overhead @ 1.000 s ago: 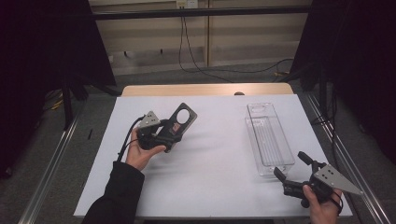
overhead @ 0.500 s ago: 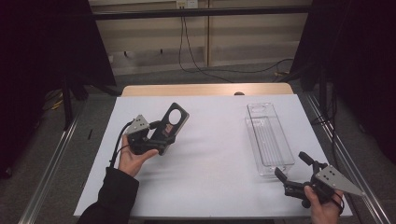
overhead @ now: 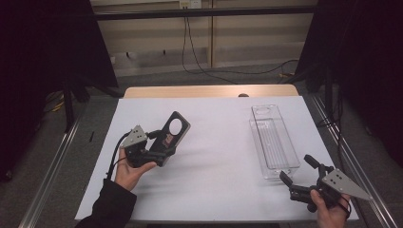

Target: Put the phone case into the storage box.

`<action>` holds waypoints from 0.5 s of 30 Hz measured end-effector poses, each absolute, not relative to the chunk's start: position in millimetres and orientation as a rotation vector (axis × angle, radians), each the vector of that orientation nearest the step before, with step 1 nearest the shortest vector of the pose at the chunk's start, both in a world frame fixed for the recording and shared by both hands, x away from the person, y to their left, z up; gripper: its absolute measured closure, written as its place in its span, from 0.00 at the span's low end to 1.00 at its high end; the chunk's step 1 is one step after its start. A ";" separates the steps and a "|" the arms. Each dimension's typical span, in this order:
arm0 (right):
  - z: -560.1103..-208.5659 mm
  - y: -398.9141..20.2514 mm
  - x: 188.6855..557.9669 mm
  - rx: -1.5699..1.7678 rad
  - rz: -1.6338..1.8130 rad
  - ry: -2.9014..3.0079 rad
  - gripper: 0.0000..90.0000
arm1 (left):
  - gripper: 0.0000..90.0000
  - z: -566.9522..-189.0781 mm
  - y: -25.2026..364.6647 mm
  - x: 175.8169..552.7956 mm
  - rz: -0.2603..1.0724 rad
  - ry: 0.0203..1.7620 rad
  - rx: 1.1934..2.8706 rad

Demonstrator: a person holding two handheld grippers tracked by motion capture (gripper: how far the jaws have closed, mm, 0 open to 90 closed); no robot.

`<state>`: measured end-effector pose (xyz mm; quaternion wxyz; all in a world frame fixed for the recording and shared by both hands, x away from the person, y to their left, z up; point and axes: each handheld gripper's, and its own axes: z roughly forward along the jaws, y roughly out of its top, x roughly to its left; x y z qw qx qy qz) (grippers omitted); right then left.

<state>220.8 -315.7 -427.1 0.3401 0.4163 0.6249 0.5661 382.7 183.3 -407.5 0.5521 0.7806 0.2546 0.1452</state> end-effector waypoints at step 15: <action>-420.9 -306.3 221.6 1.027 1.486 1.668 0.00 | 0.14 -408.8 178.3 354.0 0.311 0.555 1.821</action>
